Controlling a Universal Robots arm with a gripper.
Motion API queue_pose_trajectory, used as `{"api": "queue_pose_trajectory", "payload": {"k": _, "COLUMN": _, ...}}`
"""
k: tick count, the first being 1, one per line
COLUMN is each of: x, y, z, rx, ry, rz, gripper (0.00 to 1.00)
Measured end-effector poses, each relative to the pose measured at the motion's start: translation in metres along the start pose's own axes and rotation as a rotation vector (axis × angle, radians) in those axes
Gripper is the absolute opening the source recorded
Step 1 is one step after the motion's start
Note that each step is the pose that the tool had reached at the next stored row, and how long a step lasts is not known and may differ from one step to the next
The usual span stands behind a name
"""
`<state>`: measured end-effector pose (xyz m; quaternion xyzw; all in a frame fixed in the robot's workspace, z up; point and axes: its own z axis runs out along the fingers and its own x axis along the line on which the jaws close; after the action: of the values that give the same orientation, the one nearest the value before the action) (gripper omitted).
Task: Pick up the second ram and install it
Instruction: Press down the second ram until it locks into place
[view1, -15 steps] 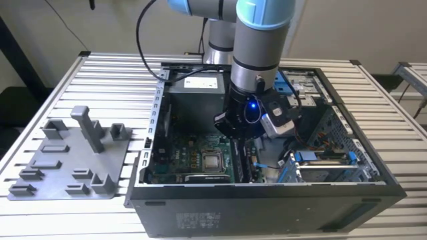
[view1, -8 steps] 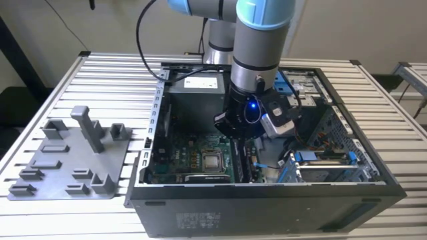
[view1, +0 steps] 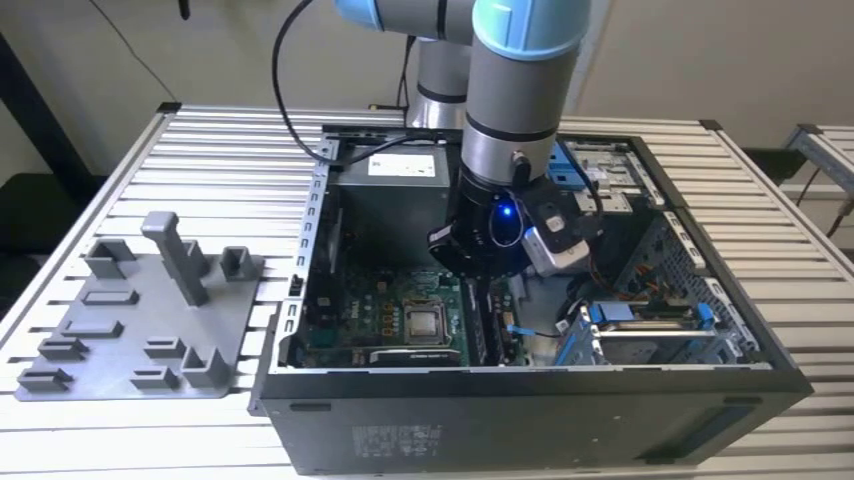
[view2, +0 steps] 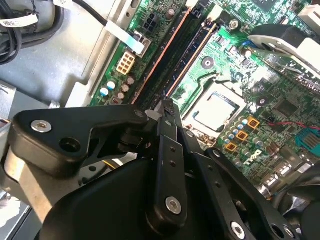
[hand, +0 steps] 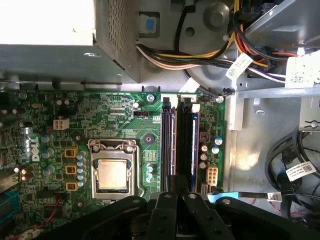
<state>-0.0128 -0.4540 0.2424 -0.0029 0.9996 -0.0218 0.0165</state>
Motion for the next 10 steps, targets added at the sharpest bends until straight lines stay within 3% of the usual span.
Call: {"api": "queue_pose_trajectory", "payload": {"k": 10, "x": 0.0005, "y": 0.0, "z": 0.0, "rx": -0.0045, "ry": -0.0061, "rz": -0.14, "gripper": 0.11}}
